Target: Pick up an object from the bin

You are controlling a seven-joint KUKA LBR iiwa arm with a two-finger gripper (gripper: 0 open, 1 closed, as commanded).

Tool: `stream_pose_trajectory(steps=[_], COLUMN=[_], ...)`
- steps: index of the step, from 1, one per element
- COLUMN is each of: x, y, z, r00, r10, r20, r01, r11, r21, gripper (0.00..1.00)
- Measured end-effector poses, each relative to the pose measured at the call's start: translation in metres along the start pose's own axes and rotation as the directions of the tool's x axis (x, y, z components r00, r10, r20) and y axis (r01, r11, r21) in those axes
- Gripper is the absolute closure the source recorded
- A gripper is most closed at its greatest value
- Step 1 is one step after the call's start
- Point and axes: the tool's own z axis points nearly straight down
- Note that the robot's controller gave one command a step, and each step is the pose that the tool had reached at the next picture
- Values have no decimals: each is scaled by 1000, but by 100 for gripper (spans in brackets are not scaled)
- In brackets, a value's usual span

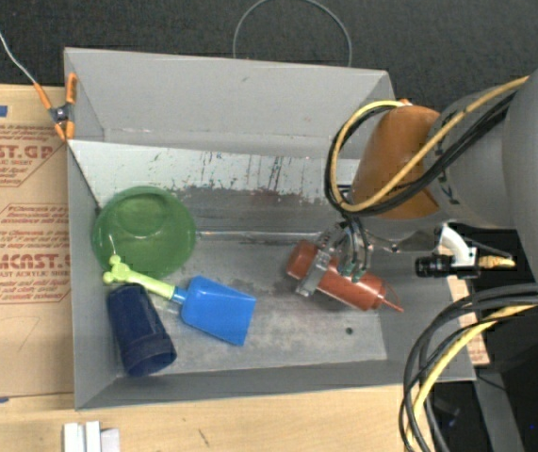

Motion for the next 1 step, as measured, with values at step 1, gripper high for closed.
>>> stream_pose_trajectory(steps=[1], x=[0], y=[0], z=[-7], r00=[1000], r10=[0], r20=[-1], r01=[0], r11=[1000], r21=[0], gripper=[100])
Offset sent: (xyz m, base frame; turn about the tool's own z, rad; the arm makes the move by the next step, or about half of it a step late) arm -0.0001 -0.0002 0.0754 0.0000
